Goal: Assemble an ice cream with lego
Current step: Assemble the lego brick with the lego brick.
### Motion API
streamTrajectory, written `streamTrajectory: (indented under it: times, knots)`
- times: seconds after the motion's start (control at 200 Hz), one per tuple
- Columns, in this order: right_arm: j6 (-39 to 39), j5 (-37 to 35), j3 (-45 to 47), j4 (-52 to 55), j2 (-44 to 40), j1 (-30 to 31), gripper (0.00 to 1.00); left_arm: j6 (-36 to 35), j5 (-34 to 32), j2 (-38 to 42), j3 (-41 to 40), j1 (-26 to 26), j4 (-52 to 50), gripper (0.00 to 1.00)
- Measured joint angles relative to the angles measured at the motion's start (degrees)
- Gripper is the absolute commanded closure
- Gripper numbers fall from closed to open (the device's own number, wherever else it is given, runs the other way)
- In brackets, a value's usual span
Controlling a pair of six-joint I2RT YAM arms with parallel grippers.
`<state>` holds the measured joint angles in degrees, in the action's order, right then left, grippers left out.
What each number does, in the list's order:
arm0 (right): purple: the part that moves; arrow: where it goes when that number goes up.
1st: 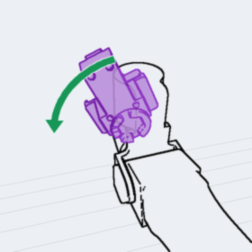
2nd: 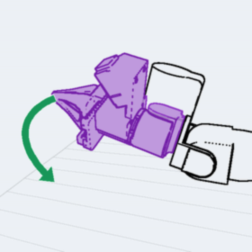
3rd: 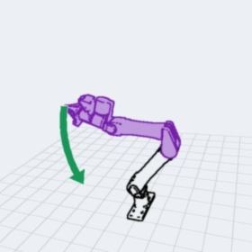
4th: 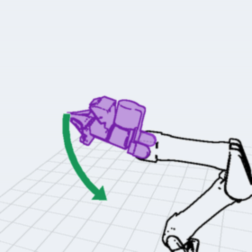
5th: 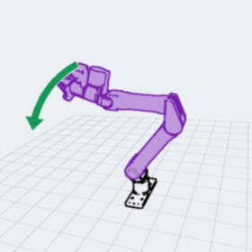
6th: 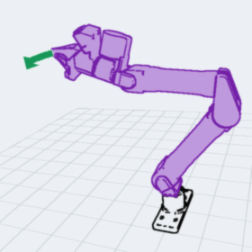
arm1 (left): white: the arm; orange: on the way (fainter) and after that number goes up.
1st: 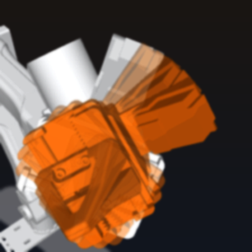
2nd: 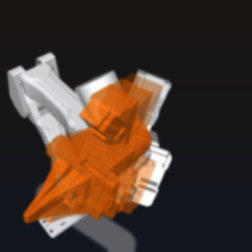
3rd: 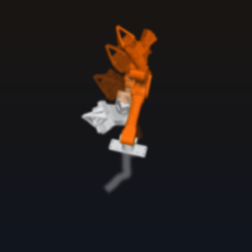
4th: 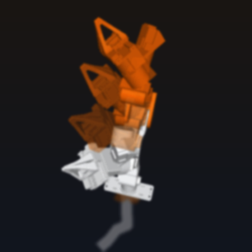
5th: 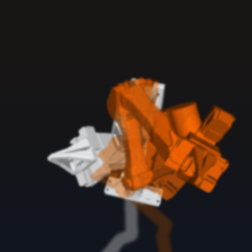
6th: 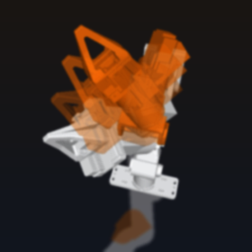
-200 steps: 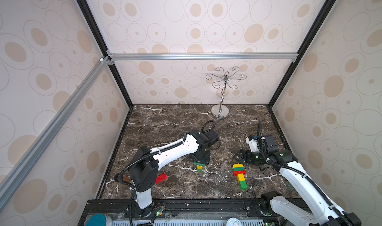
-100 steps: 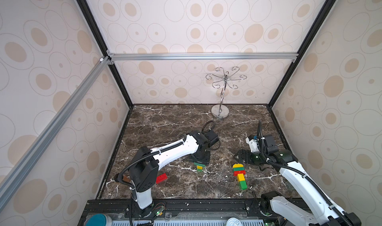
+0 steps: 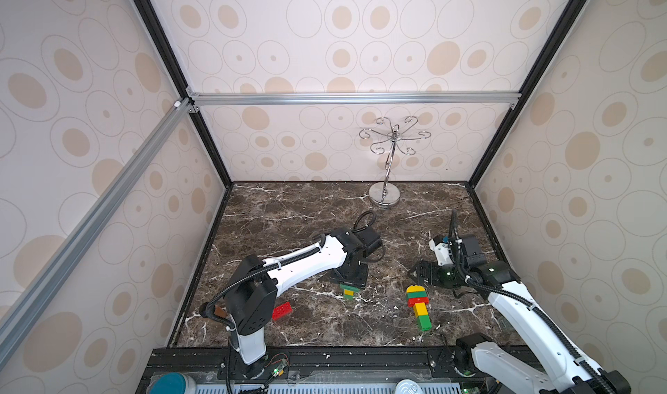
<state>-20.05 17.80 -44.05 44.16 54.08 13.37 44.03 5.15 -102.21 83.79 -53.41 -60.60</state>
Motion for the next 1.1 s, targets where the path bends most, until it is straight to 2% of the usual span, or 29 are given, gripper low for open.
streamTrajectory:
  times: [0.265,0.725,1.096]
  knots:
    - [0.0,0.0,0.0,0.0,0.0,0.0,0.01,-0.15,0.39,0.02,-0.31,0.0,0.44,0.72]
    - [0.0,0.0,0.0,0.0,0.0,0.0,0.01,-4.33,-0.11,-0.92,0.48,0.0,-0.46,0.72]
    - [0.0,0.0,0.0,0.0,0.02,0.0,0.02,-1.36,0.04,0.2,-1.25,-0.31,1.29,0.73]
